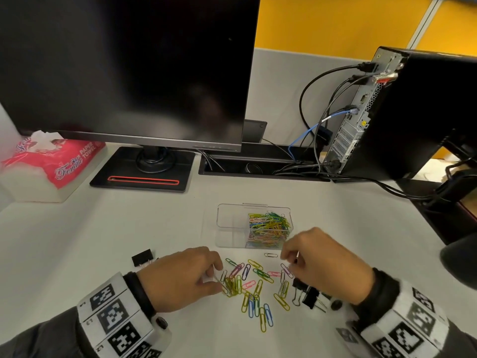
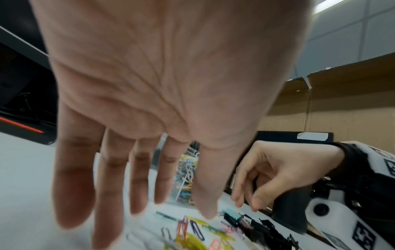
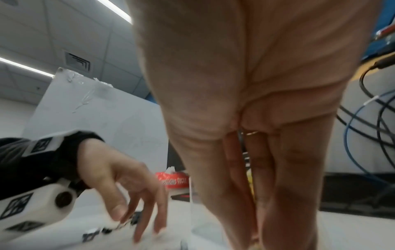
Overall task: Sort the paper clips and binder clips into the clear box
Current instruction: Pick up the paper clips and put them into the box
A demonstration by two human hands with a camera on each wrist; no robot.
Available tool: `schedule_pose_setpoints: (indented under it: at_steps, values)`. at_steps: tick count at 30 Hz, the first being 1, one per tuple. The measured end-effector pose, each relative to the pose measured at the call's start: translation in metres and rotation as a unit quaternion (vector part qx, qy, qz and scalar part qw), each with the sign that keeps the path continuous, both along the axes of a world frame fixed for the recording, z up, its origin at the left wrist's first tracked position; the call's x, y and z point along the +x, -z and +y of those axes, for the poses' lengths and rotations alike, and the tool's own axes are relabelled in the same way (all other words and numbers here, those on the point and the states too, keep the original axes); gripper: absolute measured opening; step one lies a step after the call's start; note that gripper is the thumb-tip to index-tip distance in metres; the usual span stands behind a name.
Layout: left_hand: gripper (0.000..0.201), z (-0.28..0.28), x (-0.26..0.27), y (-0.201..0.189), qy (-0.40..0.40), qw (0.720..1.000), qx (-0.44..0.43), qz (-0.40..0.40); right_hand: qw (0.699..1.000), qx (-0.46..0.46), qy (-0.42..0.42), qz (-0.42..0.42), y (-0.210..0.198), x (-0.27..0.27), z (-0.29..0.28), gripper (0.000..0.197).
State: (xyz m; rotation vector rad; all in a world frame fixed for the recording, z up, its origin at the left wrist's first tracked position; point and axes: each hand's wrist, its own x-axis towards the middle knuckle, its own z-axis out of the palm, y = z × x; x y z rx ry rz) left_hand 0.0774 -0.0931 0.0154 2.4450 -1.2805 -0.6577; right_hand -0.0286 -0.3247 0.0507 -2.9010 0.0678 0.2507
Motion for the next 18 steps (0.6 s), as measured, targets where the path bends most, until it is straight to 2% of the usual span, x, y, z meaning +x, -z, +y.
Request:
schedule_pose_setpoints:
  at_steps: [4, 7, 10, 12, 15, 18]
  values:
    - [0.062, -0.001, -0.002, 0.012, 0.012, 1.000, 0.017, -0.018, 0.995, -0.048, 0.028, 0.080, 0.023, -0.003, 0.004, 0.024]
    - [0.066, -0.003, -0.004, 0.016, 0.033, 0.999, 0.009, -0.002, 0.994, -0.039, 0.029, 0.097, 0.035, -0.004, 0.006, 0.029]
    - [0.063, -0.006, -0.007, 0.015, 0.052, 0.998, -0.013, 0.037, 0.995, 0.023, -0.006, 0.101, 0.032, -0.006, 0.014, 0.046]
    - [0.060, -0.007, -0.007, 0.010, 0.054, 0.996, -0.024, 0.065, 0.995, 0.046, -0.017, 0.086, 0.028, -0.004, 0.015, 0.049]
    - [0.052, -0.005, -0.005, 0.005, 0.020, 0.998, -0.040, 0.037, 0.999, 0.025, -0.017, 0.032, 0.029, 0.006, 0.009, 0.046]
    - [0.042, -0.001, -0.004, 0.004, -0.011, 1.000, -0.014, 0.023, 0.999, 0.002, -0.025, 0.042, 0.033, 0.011, 0.011, 0.034]
